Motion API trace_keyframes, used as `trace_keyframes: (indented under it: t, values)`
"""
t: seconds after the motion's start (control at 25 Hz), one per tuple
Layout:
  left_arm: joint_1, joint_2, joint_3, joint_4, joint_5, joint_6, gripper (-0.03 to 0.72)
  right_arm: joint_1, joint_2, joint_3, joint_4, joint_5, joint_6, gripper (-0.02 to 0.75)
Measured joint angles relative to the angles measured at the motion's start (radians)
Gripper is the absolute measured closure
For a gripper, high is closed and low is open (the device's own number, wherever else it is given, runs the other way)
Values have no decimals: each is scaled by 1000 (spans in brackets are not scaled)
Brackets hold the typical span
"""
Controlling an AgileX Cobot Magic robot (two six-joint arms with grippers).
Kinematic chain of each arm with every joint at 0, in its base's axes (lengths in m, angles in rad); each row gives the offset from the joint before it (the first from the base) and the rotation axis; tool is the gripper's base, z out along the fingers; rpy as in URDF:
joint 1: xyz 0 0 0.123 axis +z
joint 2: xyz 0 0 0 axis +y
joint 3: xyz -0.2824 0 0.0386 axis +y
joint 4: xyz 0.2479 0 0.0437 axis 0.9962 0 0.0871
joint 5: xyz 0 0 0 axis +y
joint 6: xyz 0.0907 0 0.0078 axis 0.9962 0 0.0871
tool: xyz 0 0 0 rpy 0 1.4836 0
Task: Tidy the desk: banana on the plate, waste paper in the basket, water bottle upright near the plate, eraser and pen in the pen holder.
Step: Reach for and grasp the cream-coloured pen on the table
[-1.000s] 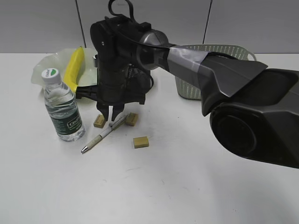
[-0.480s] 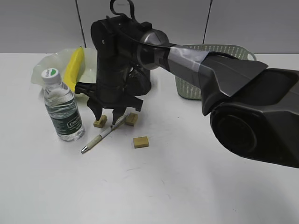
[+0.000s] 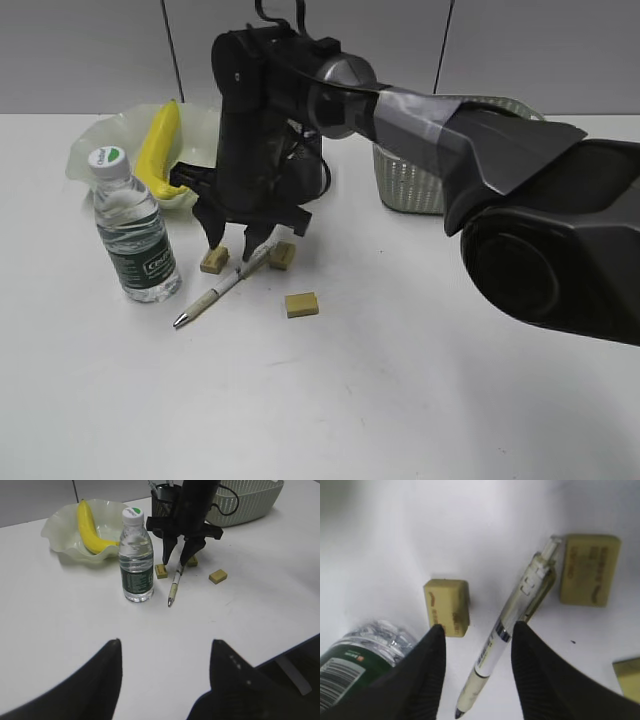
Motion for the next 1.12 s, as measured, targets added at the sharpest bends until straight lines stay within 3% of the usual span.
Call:
trace_keyframes:
  t: [0.76,1.12]
  values:
    - [0,0,0,0,0,0,279,-17,-21,9,53,0,45,393]
    - [0,0,0,0,0,0,287,-21,-86,141,30,0,45,395]
